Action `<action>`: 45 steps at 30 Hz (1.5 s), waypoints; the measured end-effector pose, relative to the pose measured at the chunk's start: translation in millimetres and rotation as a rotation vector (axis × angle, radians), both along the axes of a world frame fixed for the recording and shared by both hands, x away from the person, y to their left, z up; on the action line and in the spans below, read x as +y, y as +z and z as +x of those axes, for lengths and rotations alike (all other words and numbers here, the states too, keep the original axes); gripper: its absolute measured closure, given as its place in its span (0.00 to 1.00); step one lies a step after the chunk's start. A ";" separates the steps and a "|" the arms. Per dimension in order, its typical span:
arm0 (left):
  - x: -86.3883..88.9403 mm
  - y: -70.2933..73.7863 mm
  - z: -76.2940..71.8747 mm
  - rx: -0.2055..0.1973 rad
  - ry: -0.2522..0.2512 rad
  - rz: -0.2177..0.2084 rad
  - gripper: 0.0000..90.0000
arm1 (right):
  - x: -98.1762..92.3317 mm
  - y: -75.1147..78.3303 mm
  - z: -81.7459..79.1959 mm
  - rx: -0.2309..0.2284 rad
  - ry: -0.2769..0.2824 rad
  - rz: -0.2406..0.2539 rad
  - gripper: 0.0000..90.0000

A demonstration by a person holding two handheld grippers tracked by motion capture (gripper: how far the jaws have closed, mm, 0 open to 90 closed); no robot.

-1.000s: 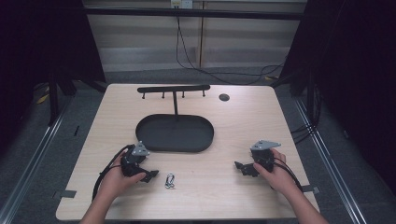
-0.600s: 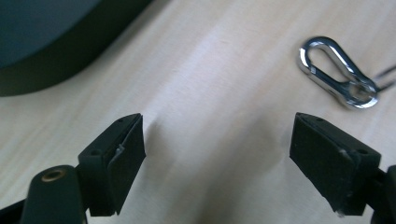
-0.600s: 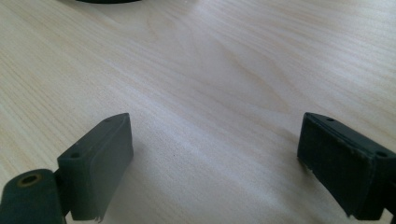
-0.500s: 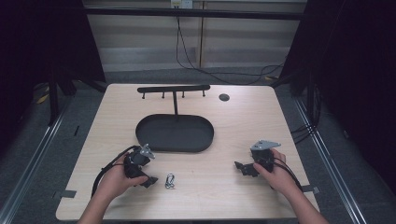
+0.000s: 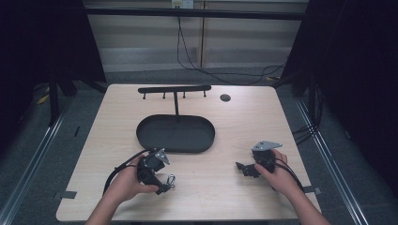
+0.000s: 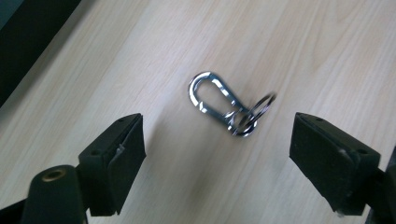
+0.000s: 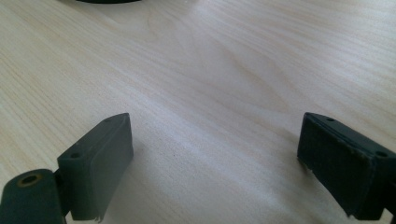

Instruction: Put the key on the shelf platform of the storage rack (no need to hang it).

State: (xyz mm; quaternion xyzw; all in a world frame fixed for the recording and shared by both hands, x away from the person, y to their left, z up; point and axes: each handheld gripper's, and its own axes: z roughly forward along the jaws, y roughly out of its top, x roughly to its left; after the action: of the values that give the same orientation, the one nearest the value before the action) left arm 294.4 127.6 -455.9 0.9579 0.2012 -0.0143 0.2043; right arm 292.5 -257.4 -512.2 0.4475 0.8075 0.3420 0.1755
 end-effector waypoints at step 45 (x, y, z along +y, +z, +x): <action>-26.5 -8.6 5.5 0.037 0.114 0.154 0.76 | 0.1 0.1 0.0 0.001 -0.001 0.000 0.11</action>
State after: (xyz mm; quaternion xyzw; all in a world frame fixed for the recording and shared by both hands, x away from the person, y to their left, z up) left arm 299.8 101.1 -464.5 0.9573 0.2596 -0.0047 0.1269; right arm 292.5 -257.3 -512.2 0.4482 0.8073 0.3416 0.1751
